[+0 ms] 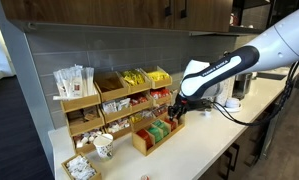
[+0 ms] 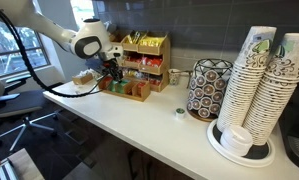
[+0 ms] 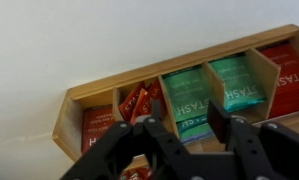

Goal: Put one red sachet on the counter

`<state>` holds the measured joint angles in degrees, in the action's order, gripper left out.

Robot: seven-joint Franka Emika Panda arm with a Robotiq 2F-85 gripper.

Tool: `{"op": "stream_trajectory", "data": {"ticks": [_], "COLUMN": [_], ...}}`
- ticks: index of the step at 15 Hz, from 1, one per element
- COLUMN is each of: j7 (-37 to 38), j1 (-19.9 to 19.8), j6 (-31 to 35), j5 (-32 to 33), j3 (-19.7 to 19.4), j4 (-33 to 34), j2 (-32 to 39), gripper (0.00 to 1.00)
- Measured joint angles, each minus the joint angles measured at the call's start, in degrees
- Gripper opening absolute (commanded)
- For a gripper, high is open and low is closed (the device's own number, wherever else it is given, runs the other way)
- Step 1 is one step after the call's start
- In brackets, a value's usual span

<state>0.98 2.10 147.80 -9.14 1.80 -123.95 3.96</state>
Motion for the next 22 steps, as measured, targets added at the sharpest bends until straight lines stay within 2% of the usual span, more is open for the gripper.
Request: {"op": "stream_trajectory", "data": {"ticks": [1,7,15,22], "j7": [0.0,-0.3,-1.19,-2.01], "j1": [-0.2,-0.86,-1.82,-2.12], "j6": [0.35,2.66,4.72,6.23], "j5": [-0.14,-1.23,-1.69,-1.87], "j3": [-0.01,-0.01,0.08,0.24], "j4": [0.5,2.53,4.08,4.57], "j2": [0.65,4.22,7.27,8.76], "gripper": [0.46,0.46,0.41,0.41]}}
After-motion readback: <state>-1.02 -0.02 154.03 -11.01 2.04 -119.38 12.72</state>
